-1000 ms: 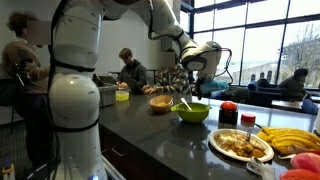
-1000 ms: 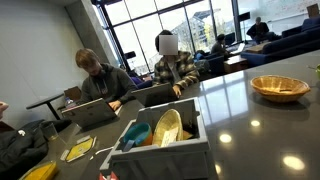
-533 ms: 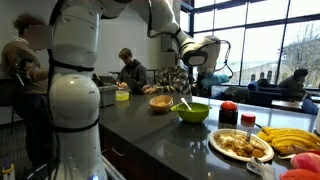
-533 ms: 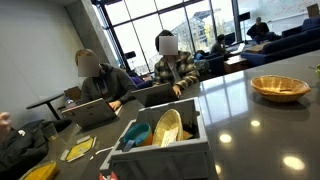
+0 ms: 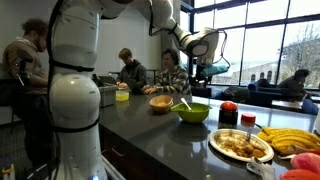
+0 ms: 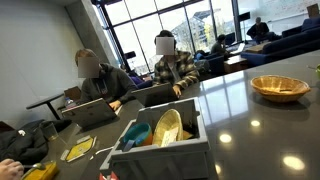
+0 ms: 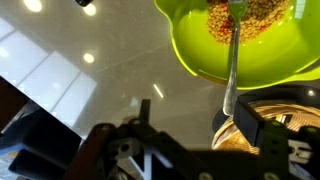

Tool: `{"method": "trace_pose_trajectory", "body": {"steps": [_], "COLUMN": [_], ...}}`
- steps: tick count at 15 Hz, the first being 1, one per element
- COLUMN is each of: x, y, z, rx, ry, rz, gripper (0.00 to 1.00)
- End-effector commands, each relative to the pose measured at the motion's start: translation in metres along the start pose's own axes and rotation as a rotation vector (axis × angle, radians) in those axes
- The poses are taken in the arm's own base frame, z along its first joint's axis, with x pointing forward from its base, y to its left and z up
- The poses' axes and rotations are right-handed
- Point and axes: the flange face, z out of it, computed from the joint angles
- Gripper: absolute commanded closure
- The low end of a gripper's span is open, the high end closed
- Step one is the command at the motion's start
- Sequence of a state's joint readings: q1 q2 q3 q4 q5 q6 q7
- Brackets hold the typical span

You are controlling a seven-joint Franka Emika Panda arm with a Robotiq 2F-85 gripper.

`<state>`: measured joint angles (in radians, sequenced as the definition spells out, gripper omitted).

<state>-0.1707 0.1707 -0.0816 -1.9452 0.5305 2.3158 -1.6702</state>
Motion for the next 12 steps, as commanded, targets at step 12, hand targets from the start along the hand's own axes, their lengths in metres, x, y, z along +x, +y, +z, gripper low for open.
{"method": "trace_pose_trajectory", "body": {"steps": [12], "x": [0.052], "y": [-0.002], "z": [0.023], "rx": [0.205], "ry": [-0.208], "rz": [-0.178], "gripper": [0.0]}}
